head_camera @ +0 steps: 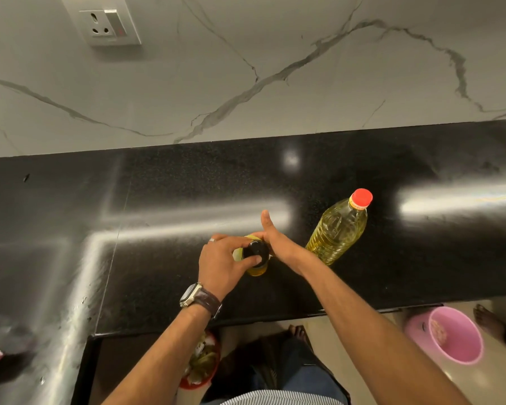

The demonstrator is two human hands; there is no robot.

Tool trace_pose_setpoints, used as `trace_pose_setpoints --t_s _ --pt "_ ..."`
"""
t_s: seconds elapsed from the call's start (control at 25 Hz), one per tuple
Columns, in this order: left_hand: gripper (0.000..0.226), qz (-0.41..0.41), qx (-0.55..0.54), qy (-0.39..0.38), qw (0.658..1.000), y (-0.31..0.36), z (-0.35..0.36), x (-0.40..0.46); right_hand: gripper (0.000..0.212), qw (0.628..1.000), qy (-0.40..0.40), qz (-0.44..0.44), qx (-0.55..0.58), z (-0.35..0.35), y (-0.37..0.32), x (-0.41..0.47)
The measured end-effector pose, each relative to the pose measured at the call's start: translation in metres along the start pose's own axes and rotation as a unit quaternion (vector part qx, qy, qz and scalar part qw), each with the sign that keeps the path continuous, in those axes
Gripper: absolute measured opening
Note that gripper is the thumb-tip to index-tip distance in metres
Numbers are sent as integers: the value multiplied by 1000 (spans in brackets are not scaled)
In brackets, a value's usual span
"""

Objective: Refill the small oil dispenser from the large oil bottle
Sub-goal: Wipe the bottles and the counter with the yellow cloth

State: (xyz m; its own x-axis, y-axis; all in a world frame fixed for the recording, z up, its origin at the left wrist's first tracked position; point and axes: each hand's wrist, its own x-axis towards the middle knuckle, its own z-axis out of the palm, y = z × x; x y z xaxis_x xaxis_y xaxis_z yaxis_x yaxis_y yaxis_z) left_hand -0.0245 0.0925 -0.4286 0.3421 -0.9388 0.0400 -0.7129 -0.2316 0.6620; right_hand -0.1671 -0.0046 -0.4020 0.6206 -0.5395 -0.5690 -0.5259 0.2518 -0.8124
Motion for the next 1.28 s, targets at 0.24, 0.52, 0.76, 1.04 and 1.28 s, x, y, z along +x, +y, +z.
trace_pose_setpoints --t_s 0.24,0.52,0.76,1.04,1.28 --pt "35 -3 -5 2 1000 2 -3 -1 89 978 110 9 178 33 32 10" --pt "38 3 -8 6 1000 5 -5 -3 82 781 211 73 584 85 34 -13" --pt "40 7 -14 3 1000 4 -4 -4 43 745 145 75 647 62 26 -37" --pt "39 15 -27 -4 1000 3 -5 -6 19 908 221 104 341 55 69 -78" --pt "50 34 -39 -9 999 11 -2 -10 19 908 281 67 305 34 91 -118"
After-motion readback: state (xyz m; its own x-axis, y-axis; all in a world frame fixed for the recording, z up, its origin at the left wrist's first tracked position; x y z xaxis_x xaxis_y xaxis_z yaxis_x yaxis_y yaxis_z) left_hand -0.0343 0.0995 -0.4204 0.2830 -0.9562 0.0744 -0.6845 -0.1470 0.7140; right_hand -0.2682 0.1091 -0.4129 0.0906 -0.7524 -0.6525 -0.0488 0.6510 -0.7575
